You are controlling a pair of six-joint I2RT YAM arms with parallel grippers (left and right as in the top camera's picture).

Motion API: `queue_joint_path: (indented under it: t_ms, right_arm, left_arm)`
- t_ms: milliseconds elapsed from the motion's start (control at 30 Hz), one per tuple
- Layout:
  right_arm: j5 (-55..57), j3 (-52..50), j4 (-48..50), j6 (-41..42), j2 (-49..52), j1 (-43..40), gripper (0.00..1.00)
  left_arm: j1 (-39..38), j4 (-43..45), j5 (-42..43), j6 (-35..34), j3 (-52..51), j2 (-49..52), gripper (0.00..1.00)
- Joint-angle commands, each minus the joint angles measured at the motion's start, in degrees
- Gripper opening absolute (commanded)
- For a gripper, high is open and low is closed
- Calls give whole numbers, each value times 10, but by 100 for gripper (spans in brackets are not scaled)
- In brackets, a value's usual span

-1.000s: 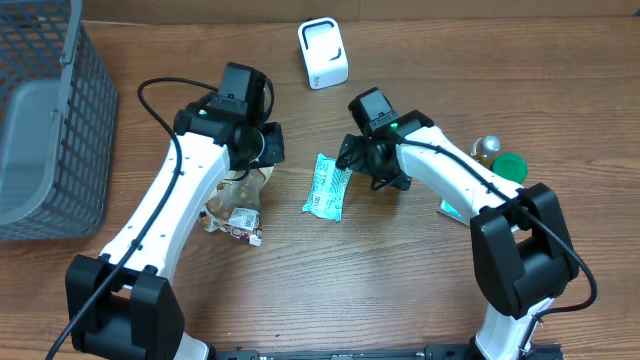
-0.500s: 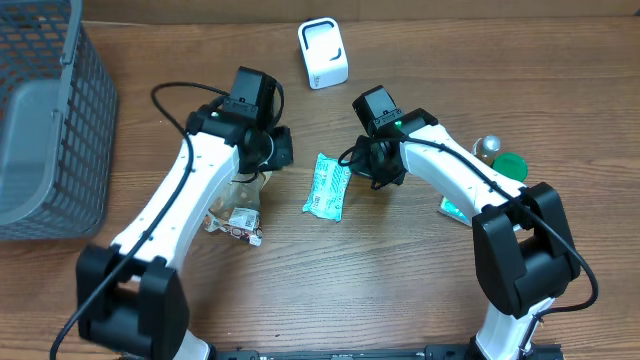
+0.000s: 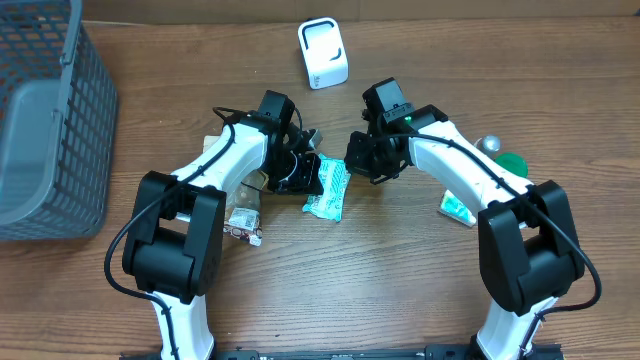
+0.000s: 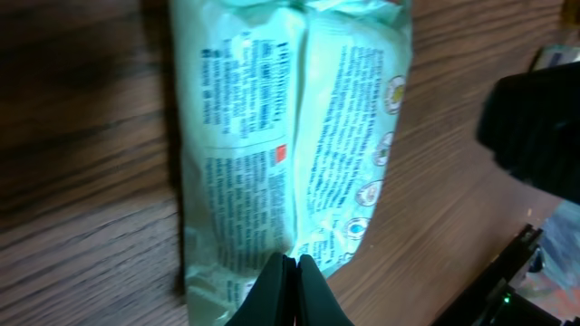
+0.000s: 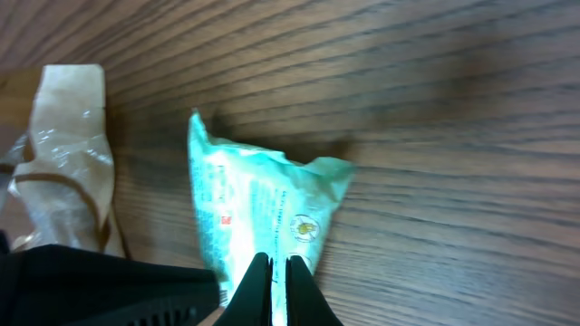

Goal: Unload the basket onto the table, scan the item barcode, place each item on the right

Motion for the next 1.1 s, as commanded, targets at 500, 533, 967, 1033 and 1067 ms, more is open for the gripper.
queue_joint_path:
  t_ms: [500, 533, 967, 1033, 1067]
  right_arm:
    - [-24, 11, 24, -17, 82, -2, 4]
    - [-24, 11, 24, -17, 82, -2, 4]
    - [-7, 11, 19, -17, 82, -2, 4]
    - [-7, 11, 19, -17, 82, -2, 4]
    - [-7, 11, 19, -17, 82, -2, 4]
  left_arm:
    - [-20, 7, -122, -21, -1, 27, 4]
    - [-20, 7, -127, -21, -2, 33, 4]
    - [-18, -21, -150, -25, -1, 53, 4]
    - [-17, -34, -155, -25, 0, 53, 4]
    - [-14, -41, -155, -25, 0, 53, 4]
